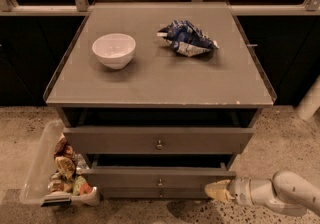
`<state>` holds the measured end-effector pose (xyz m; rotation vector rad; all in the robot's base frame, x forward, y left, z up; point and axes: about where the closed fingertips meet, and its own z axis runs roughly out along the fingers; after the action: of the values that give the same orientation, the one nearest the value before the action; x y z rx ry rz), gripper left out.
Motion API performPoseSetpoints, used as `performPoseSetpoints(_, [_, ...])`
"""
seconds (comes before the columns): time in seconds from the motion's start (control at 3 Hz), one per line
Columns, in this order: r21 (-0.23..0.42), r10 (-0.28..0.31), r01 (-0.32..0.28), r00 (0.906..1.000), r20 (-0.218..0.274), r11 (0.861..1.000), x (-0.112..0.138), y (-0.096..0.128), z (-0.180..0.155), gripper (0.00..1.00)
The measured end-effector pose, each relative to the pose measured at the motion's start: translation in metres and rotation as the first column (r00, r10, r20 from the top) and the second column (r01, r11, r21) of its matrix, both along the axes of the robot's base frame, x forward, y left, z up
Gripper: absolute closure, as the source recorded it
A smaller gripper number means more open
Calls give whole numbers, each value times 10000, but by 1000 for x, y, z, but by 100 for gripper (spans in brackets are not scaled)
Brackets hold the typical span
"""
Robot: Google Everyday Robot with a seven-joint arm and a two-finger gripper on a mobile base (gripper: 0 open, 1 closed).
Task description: Close middle drawer
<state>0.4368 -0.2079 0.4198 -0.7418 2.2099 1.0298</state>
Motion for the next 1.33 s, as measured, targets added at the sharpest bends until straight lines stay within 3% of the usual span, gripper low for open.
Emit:
performPoseSetpoints(1.0, [-4,-22,23,9902,1393,10000,59,17,-1,100])
performPoseSetpoints(1.33, [-5,-23,24,9902,1395,10000,59,17,-1,100])
